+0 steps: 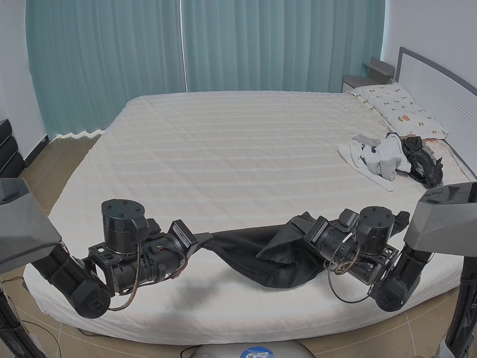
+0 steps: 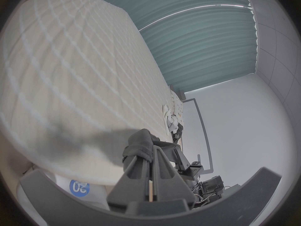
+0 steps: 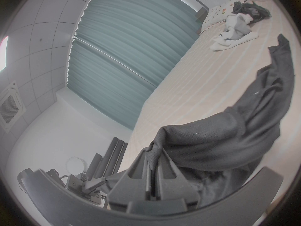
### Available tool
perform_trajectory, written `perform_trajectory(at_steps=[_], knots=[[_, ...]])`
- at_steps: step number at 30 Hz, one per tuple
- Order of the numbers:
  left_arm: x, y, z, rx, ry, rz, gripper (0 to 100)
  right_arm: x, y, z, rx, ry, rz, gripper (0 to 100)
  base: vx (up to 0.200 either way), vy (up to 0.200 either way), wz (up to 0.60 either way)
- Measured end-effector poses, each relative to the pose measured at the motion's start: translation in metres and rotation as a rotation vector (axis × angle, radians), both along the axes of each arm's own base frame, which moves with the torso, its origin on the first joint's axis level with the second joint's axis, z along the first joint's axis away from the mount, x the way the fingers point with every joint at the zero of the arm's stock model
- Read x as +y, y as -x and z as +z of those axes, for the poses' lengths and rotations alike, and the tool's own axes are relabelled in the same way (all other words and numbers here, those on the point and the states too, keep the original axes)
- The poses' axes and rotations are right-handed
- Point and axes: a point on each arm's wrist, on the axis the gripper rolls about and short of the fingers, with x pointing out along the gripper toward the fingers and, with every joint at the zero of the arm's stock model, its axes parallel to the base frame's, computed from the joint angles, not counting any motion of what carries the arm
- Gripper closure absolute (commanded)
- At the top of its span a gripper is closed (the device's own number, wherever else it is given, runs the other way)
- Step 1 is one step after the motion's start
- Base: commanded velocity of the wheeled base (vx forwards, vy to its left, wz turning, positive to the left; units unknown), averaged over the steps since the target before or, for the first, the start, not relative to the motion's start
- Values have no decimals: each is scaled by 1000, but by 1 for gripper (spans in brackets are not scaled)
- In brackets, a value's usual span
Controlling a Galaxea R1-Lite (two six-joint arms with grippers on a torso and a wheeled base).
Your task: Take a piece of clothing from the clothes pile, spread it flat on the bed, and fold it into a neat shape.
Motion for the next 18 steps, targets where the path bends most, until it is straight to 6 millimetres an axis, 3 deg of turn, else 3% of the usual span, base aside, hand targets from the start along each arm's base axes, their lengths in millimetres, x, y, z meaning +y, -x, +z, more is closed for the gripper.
perform_trajectory(at_steps=[5,10,18], knots=[[6,16,12,16,-11,-9,100,-13,23,12,12,21,1,100,-200,0,0],[16,37,36,16,-13,-16,100,-27,47,39,-28,7,2,100,-200,0,0],[33,63,92,-82,32,-5,100,-48,84,103,-97,-16,7,100,0,0,0]])
